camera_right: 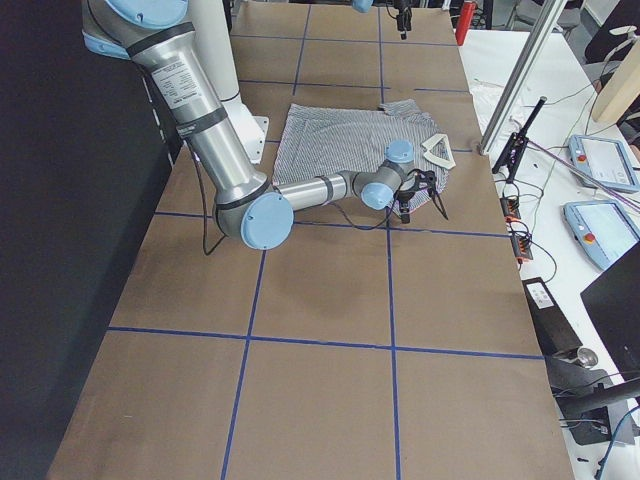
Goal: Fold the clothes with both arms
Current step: 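Move the right gripper to the sleeve nearest it and grasp it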
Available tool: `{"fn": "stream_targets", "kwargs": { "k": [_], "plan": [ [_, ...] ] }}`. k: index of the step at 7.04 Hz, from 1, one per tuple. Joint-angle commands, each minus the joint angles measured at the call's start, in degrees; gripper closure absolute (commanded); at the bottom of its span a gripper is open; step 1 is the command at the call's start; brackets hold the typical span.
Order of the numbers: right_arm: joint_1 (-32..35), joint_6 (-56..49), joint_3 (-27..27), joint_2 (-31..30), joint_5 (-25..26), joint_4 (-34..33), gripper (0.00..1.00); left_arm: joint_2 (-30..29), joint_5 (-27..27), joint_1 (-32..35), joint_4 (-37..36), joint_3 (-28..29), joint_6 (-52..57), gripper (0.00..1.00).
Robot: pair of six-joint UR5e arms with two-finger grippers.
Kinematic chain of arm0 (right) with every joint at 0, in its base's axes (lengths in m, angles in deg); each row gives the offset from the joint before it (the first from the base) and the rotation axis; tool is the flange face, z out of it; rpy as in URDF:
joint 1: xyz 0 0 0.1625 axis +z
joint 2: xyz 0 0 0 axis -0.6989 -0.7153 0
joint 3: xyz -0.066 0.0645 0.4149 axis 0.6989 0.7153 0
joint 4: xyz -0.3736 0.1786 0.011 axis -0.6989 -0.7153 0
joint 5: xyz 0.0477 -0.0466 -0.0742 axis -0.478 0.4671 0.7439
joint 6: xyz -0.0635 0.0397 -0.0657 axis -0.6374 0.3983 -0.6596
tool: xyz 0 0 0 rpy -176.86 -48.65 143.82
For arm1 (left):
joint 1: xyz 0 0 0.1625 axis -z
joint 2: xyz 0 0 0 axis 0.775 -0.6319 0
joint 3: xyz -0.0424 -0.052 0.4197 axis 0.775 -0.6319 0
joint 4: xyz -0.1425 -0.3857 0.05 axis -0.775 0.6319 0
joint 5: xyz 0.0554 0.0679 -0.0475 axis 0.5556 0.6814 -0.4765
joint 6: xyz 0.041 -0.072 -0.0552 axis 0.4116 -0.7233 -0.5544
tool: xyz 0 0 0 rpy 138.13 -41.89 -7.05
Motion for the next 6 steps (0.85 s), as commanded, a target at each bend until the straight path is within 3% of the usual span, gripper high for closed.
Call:
{"fn": "stream_targets", "kwargs": {
  "k": [1,3,6],
  "plan": [
    [0.0,0.0,0.0,0.1,-0.2,-0.2,0.70,0.1,0.0,0.1,0.0,-0.3,-0.1,0.00],
    [0.0,0.0,0.0,0.7,-0.5,-0.2,1.00,0.1,0.0,0.1,0.0,-0.3,-0.1,0.00],
    [0.0,0.7,-0.6,1.2,-1.0,-0.1,1.00,0.0,0.0,0.1,0.0,-0.4,-0.2,0.00]
  ]
}}
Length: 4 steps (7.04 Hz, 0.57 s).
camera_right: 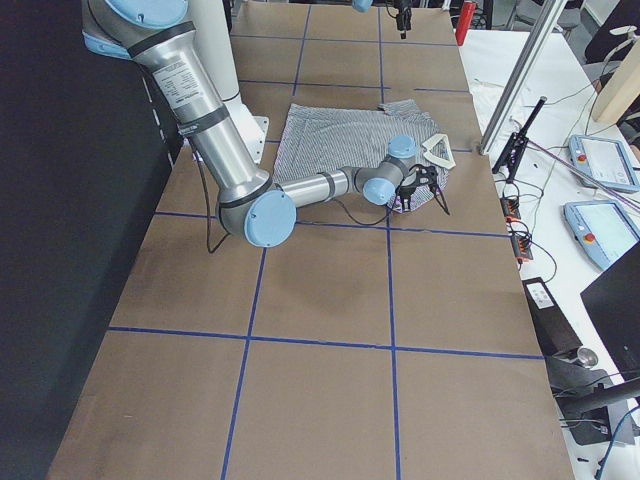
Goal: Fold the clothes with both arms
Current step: 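Move the right gripper to the sleeve nearest it and grasp it, then fold the sleeve over the shirt body with the right gripper while the left arm approaches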
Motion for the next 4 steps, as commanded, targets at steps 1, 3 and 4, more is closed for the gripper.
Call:
{"fn": "stream_targets", "kwargs": {
  "k": [1,3,4],
  "plan": [
    [0.1,0.7,-0.9,0.5,-0.5,0.8,1.00,-0.3,0.0,0.0,0.0,-0.1,-0.6,0.00],
    [-0.1,3.4,-2.2,4.7,-0.4,0.6,1.00,-0.1,-0.4,0.0,0.0,-0.5,-0.7,0.00],
    [-1.3,6.8,-1.8,7.8,-0.3,0.3,1.00,-0.1,-0.4,0.0,0.0,-0.5,-0.7,0.00]
  ]
}}
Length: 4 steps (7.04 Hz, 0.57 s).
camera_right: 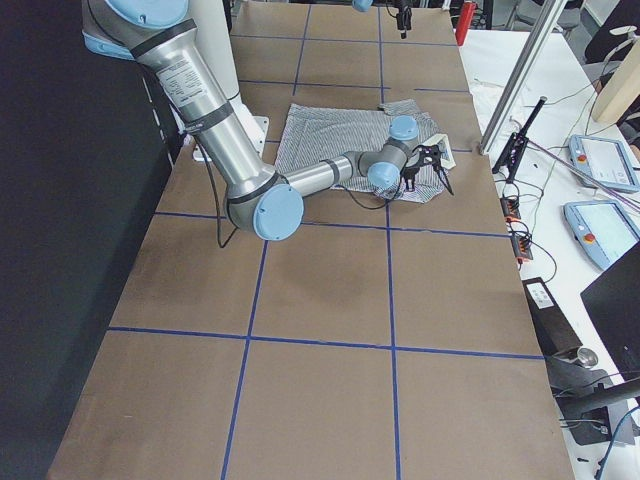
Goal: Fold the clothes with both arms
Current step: 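Fold the sleeve over the shirt body with the right gripper while the left arm approaches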
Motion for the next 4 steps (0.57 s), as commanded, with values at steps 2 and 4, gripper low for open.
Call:
{"fn": "stream_targets", "kwargs": {
  "k": [2,4],
  "plan": [
    [-4.4,5.8,2.1,8.2,4.4,-1.8,1.00,-0.1,-0.1,0.0,0.0,-0.1,0.0,0.00],
    [-6.7,5.8,8.1,13.5,10.7,-2.4,1.00,-0.3,-0.1,0.0,0.0,-0.1,-0.1,0.00]
  ]
}}
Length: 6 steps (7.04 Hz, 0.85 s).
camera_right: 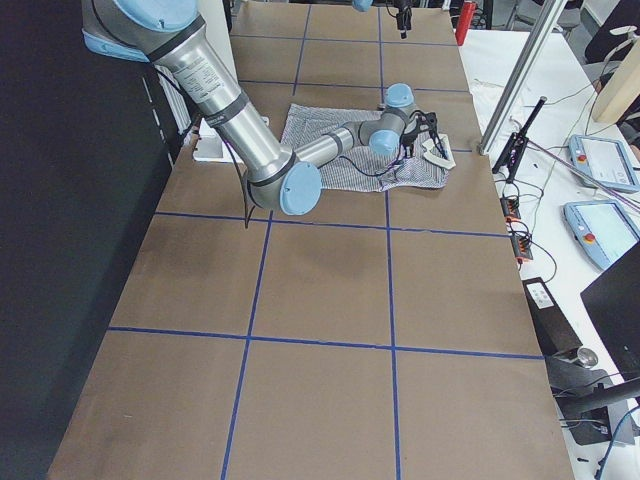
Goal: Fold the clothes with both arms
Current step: 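Fold the sleeve over the shirt body with the right gripper while the left arm approaches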
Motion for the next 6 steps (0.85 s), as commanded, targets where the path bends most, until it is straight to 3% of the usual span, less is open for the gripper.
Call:
{"fn": "stream_targets", "kwargs": {
  "k": [1,2,4,5,6],
  "plan": [
    [-1.5,-0.4,3.5,2.9,4.6,-0.2,0.74,-0.2,0.0,-0.1,0.0,0.0,-0.1,0.00],
    [-1.8,-1.1,3.6,2.7,5.4,0.1,0.01,-0.3,0.0,-0.2,0.0,0.2,-0.1,0.00],
    [-1.6,-2.2,3.4,2.5,4.9,-0.4,0.00,-4.0,0.5,-0.8,-0.2,2.0,-1.8,0.00],
    [-1.0,-2.5,2.3,2.4,2.2,-3.6,0.00,-6.3,1.4,-3.7,0.0,3.3,-8.2,0.00],
    [0.1,-2.5,-1.9,2.2,-2.0,-11.4,0.00,-8.6,5.7,-5.9,2.0,5.0,-13.2,0.00]
  ]
}}
